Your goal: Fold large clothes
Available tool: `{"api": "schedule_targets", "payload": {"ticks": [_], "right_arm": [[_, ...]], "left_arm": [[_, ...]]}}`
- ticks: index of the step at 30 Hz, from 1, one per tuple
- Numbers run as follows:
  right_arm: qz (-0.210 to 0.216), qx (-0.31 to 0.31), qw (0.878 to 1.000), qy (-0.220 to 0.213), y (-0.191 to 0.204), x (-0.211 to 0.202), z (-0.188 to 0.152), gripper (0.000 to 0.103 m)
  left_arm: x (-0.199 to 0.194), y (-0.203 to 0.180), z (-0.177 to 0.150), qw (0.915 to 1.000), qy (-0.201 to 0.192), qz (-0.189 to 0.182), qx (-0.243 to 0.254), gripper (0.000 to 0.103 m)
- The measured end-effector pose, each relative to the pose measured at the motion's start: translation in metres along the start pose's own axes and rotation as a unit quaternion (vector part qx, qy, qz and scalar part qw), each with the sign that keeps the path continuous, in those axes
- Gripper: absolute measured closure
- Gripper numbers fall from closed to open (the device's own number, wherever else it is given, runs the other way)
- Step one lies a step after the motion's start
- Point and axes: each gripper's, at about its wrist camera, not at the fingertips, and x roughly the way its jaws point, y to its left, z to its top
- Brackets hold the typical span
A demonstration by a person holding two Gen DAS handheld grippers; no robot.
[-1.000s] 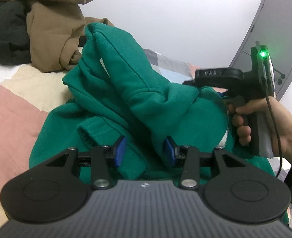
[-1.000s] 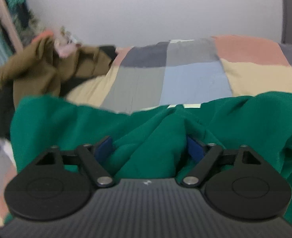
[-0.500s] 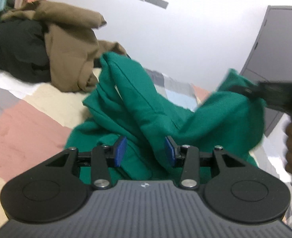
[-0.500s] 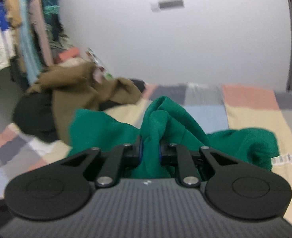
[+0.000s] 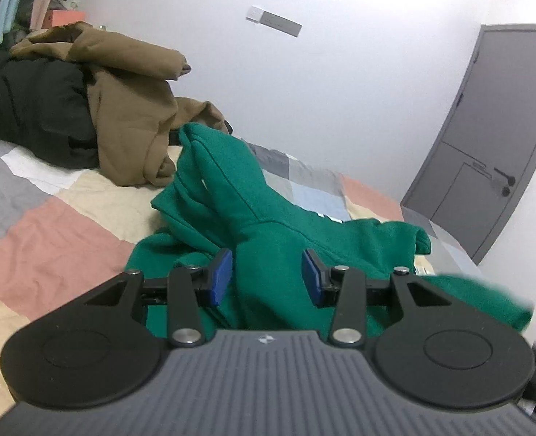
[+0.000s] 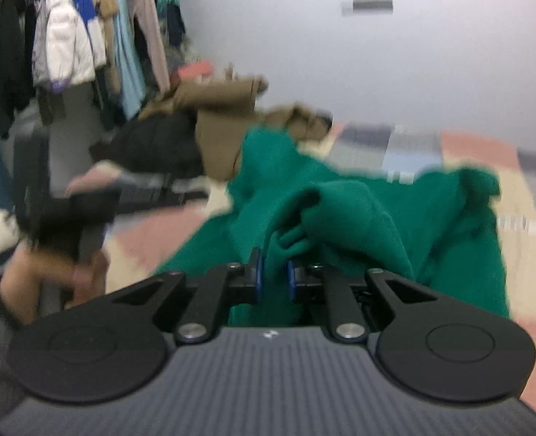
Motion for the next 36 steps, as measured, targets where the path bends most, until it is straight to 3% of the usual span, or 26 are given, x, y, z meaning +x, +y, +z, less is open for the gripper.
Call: {"api": "schedule_targets", "payload": {"ticks": [6,7,10,11,17,20,24,26,36], "right_arm": [[0.016,0.012,0.999,0.05,0.003,-0.014,-0.034,0.085],[0.017,0.014,0.998,0.057,0.002,-0.019,-0.035,0.082],[0.025,0.027,0.997,0.067,-0.001,-0.034,-0.039,0.055],[0.03,0.032,0.997,0.064,-0.003,-0.043,-0.038,0.053],[0.006,0.059,0.998,0.007,-0.022,-0.058,-0.018,0.053],[-0.02,0.09,0.996,-0.018,-0.037,-0.039,-0.002,0.052],[-0.02,0.123,0.992,-0.036,-0.051,-0.005,0.01,0.055],[-0.02,0.131,0.991,-0.026,-0.052,0.018,0.009,0.067],[-0.022,0.103,0.992,0.072,-0.056,0.089,-0.034,0.071]], "left_arm": [[0.002,-0.005,-0.006,0.9996,0.016,-0.023,-0.002,0.055],[0.004,-0.004,-0.006,0.9994,0.018,-0.027,-0.003,0.055],[0.006,-0.005,-0.008,0.9989,0.023,-0.041,-0.01,0.055],[0.006,-0.006,-0.008,0.9985,0.024,-0.047,-0.012,0.055],[0.015,-0.017,-0.014,0.9955,0.042,-0.085,0.003,0.055],[0.022,-0.026,-0.021,0.9945,0.053,-0.087,0.025,0.055],[0.029,-0.033,-0.03,0.993,0.07,-0.082,0.049,0.055],[0.033,-0.035,-0.033,0.9924,0.078,-0.076,0.058,0.055],[0.057,-0.034,-0.045,0.9898,0.116,-0.054,0.063,0.055]]}}
